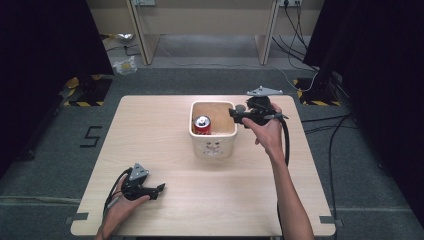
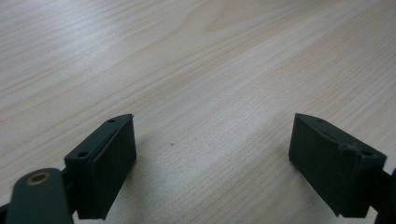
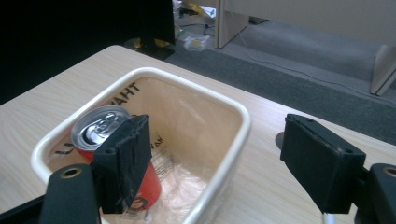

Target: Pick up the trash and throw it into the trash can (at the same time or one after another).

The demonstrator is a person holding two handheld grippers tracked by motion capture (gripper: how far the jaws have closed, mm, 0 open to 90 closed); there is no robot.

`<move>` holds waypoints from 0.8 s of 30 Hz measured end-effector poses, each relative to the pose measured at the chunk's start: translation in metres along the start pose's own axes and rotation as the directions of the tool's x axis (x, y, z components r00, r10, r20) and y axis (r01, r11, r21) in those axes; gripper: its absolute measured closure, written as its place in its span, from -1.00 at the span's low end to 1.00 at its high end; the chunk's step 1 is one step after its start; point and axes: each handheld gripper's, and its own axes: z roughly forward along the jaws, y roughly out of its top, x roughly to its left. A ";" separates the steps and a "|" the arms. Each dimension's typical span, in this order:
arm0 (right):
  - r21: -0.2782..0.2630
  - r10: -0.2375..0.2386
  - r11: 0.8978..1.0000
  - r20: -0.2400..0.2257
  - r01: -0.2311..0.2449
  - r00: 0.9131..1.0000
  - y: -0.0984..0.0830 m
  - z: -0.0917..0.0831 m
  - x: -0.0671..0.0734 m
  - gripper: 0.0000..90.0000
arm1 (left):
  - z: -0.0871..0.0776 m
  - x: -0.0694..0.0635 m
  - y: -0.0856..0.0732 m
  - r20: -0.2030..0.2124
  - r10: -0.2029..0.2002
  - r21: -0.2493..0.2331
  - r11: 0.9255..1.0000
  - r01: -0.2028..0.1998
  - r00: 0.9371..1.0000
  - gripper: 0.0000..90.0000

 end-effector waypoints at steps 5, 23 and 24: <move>0.012 0.004 1.000 0.040 -0.005 0.999 -0.007 -0.003 -0.012 -0.45 | 0.000 0.000 0.000 0.000 0.000 0.000 1.000 0.000 1.000 -0.69; 0.064 0.039 0.997 0.126 -0.047 0.991 -0.034 -0.004 -0.049 -0.38 | 0.000 0.000 0.000 0.000 0.003 0.002 1.000 -0.003 1.000 -0.69; 0.067 0.040 0.997 0.130 -0.049 0.991 -0.036 -0.003 -0.051 -0.38 | 0.000 0.000 0.000 0.000 0.002 0.002 1.000 -0.002 1.000 -0.69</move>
